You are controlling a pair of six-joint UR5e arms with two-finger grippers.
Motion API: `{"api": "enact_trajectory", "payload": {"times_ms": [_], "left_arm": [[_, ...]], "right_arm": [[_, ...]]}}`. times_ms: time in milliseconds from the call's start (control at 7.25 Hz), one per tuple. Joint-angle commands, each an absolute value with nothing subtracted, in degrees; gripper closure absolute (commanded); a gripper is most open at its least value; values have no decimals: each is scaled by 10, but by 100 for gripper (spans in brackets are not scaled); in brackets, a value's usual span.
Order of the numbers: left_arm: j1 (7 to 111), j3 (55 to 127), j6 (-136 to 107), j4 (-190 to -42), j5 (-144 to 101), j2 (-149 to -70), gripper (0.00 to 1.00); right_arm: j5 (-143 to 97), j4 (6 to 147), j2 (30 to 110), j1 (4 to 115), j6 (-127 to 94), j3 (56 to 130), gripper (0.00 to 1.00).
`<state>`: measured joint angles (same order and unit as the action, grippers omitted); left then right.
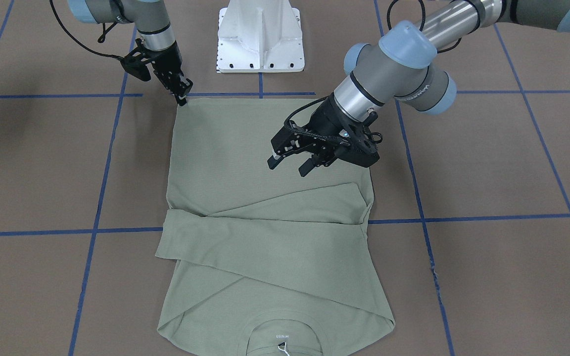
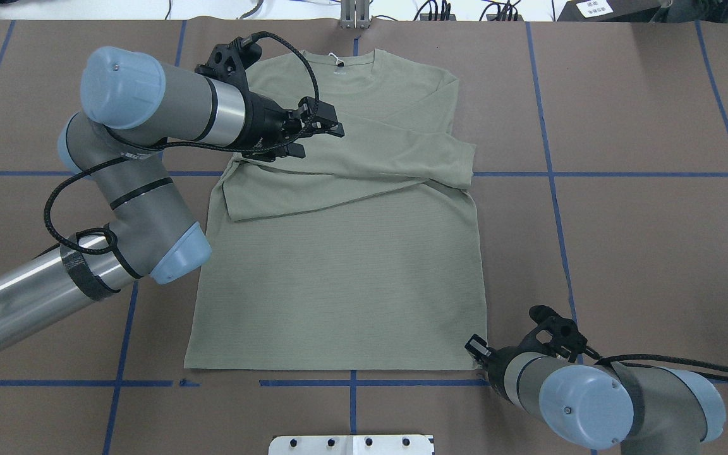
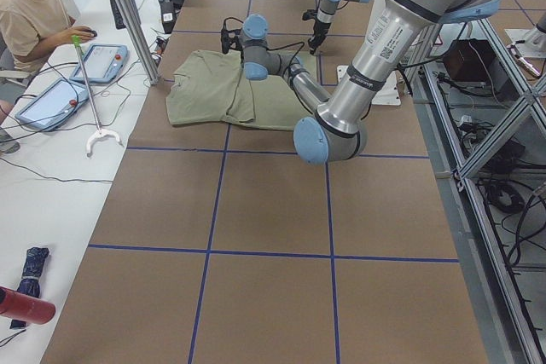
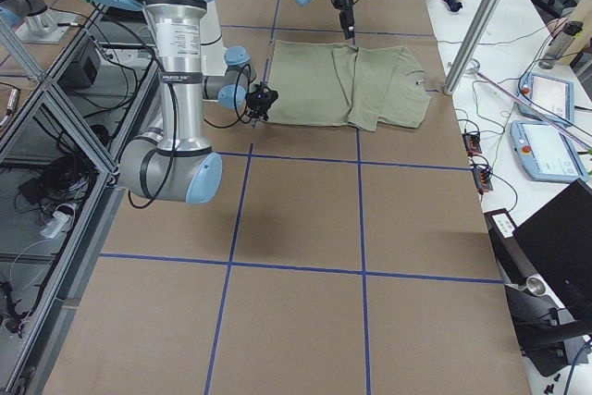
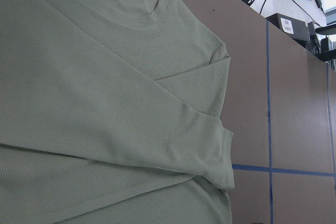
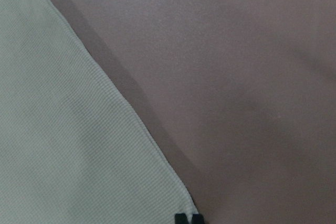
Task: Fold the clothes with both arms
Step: 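Release the sleeve and move both grippers to the hem nearest the robot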
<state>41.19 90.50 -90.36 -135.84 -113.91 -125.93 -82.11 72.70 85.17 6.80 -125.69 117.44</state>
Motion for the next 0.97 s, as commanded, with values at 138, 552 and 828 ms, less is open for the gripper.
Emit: {"api": "enact_trajectory", "payload": {"times_ms": [138,552,828], "left_arm": [[345,1060,-942,-1192,-1052,-1157,13],[203,1168,-942,-1043,-929,-1054,14],[186,1171,-944,-1035,-925,-1011,15]], "right_arm": [[-842,727,867,70,-1256,1216,100],[-842,727,873,70,-1255,1214,100],[-843,727,873,70,-1252,1212,100]]}}
